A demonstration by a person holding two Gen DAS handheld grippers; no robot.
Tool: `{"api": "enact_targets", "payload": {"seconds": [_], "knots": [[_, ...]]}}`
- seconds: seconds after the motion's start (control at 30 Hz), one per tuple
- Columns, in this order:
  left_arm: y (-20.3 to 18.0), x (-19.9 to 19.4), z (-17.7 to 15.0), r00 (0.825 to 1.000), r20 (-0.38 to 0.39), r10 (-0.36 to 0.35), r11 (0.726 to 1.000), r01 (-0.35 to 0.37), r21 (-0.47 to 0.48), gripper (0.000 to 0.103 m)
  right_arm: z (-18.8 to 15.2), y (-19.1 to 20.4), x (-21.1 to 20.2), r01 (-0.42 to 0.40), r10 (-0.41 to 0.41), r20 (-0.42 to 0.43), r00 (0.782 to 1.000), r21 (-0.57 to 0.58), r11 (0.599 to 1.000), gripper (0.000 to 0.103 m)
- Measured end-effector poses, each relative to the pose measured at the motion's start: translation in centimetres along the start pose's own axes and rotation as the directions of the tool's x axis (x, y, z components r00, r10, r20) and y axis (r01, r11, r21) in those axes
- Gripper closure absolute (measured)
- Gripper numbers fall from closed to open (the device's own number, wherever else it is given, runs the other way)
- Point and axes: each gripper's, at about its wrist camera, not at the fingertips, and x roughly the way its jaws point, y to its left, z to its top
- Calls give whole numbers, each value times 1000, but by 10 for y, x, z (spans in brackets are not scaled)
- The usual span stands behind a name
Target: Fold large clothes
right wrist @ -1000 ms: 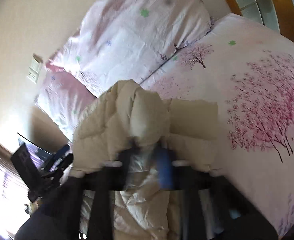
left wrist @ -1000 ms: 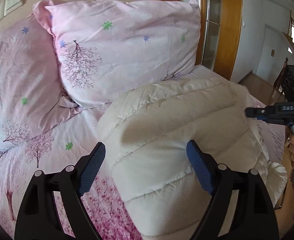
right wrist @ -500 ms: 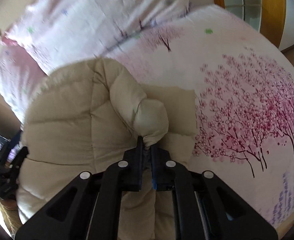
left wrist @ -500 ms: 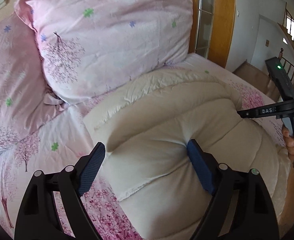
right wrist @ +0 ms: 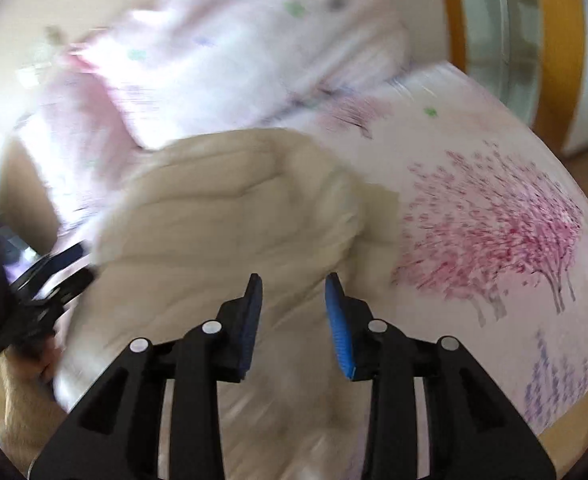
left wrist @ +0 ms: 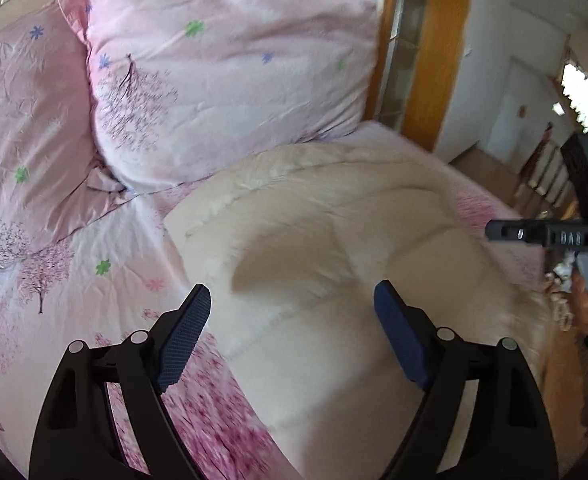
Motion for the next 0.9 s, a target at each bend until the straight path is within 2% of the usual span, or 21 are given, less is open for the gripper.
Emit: {"api": "enact_targets", "payload": {"seconds": [0.07, 0.17, 0.3, 0.4, 0.53, 0.6, 0.77, 0.8, 0.9], "knots": [[-9, -12, -5, 999, 10, -40, 999, 39, 27, 18, -21, 16, -10, -37, 37, 5, 999, -50, 998, 69], [-23, -13, -12, 998, -15, -55, 995, 56, 83, 18, -36, 26, -1, -35, 34, -26, 999, -64, 997, 69], [-37, 3, -23, 997, -80, -24, 989, 35, 145, 17, -55, 25, 36, 29, -32, -110, 993, -31, 999, 68], [-43, 17, -29, 993, -119, 22, 983, 1, 185, 16, -64, 28, 46, 56, -58, -109, 992, -22, 998, 68], [-42, 28, -35, 988, -145, 53, 981, -24, 192, 12, -64, 31, 50, 68, -70, -114, 991, -17, 998, 68], [-40, 23, -34, 990, -134, 41, 985, -17, 174, 13, -60, 33, 46, 68, -69, -127, 989, -17, 998, 68], [-32, 2, -28, 998, -63, 24, 989, -15, 144, 13, -42, 28, 25, -22, 24, -64, 998, 34, 999, 67], [-31, 4, -28, 997, -77, 18, 991, -7, 136, 13, -41, 29, 28, -18, 21, -80, 997, 27, 999, 67], [-31, 16, -30, 994, -109, 23, 993, -9, 121, 12, -41, 35, 51, 54, -60, -165, 985, -39, 998, 67]]}}
